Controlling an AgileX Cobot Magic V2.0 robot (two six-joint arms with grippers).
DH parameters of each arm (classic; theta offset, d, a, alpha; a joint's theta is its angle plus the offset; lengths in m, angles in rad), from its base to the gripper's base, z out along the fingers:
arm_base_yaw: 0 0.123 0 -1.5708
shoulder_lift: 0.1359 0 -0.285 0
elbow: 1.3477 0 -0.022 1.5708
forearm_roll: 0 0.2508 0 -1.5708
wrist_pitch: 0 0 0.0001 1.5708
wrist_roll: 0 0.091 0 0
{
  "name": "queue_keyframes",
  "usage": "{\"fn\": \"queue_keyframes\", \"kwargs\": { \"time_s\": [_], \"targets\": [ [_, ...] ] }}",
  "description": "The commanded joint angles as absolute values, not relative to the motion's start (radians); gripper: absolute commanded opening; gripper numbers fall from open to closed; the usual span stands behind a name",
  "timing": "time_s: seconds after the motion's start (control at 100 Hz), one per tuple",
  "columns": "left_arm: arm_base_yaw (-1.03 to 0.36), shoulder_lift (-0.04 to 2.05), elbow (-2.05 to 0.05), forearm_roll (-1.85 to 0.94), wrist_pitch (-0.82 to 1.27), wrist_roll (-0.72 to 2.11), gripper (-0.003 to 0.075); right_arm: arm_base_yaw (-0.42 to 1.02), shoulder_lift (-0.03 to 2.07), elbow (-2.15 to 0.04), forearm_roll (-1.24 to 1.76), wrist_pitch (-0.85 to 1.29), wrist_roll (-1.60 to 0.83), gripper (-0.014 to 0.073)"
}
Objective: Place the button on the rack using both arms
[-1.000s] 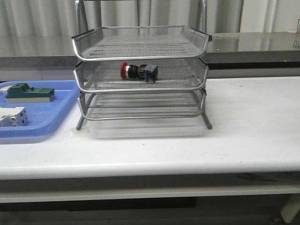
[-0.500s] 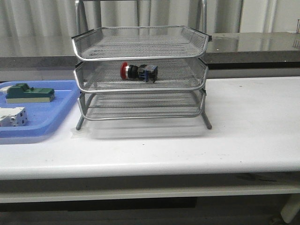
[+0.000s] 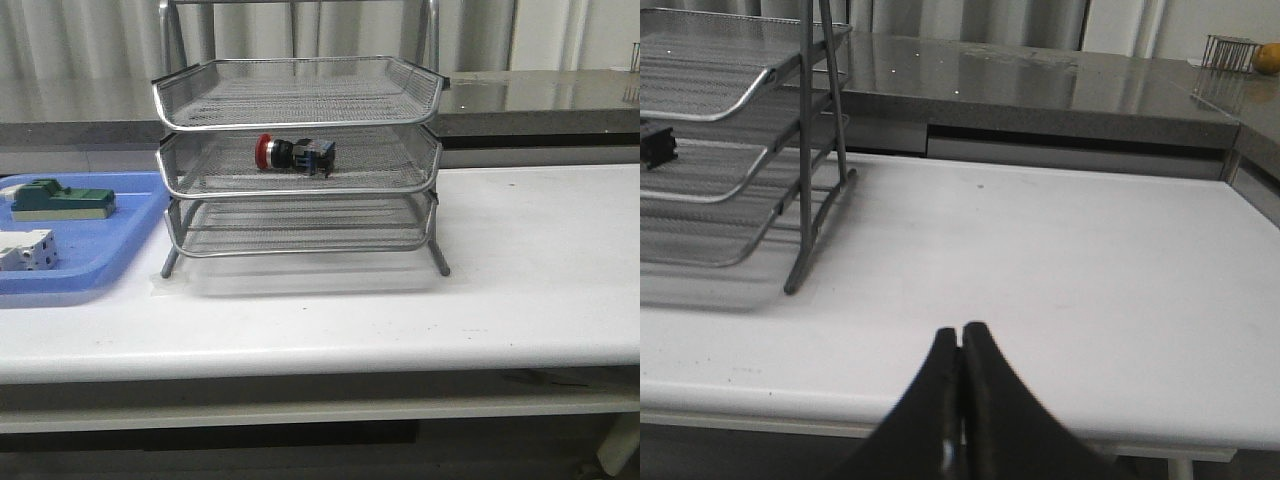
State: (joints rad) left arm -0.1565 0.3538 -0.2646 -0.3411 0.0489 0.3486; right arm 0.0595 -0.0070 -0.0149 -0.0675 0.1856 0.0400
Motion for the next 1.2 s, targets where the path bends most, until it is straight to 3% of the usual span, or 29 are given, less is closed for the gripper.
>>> {"fn": "queue_keyframes", "kwargs": {
  "time_s": [0.0,1.19],
  "targets": [
    [-0.154,0.360,-0.293,-0.348,-0.019,0.339,-0.0020,0.051,-0.021,-0.010,-0.067,0.088,0.037,-0.0061],
    [-0.154,0.360,-0.293,-0.348,-0.019,0.339,-0.0020,0.047,-0.023,0.027,-0.062,0.051,0.037,-0.0061]
  ]
}}
